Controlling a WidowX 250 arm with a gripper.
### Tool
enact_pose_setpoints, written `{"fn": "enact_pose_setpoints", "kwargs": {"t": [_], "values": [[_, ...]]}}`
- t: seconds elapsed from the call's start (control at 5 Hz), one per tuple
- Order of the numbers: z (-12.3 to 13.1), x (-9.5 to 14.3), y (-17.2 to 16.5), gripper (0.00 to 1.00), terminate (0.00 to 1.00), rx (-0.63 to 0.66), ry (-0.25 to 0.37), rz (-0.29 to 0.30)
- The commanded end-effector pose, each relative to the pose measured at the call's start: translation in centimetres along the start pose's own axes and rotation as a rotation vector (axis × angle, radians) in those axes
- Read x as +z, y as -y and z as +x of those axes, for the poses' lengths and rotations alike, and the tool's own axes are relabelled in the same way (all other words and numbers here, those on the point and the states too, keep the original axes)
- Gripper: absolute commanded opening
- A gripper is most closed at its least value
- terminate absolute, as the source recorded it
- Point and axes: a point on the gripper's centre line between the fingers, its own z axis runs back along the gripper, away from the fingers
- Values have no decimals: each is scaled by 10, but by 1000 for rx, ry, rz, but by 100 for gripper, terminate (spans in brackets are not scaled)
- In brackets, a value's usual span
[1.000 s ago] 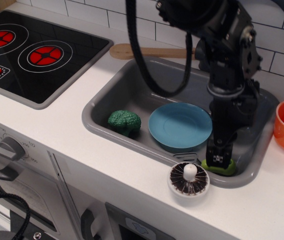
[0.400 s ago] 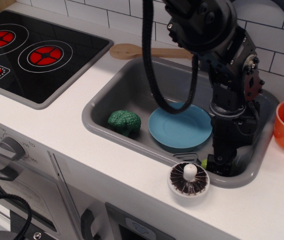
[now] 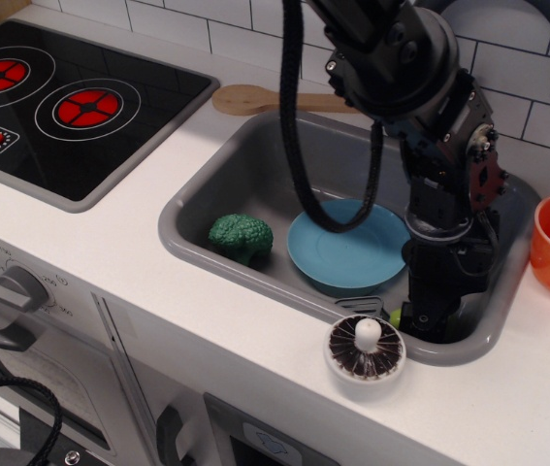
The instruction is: Put spatula on plate sink
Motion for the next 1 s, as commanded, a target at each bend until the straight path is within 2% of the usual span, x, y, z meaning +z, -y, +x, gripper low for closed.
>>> {"fn": "enact_pose_setpoints", "kwargs": {"t": [0.0,0.2,0.4,0.6,0.8], "values": [[4,10,7,0,0,-4,37,-4],[7,25,4,0,0,47,39,0],[8,44,0,0,0,77,72,3],[7,60,-9,0,0,107,93,45],[-2,65,-24,0,0,133,68,124]]}}
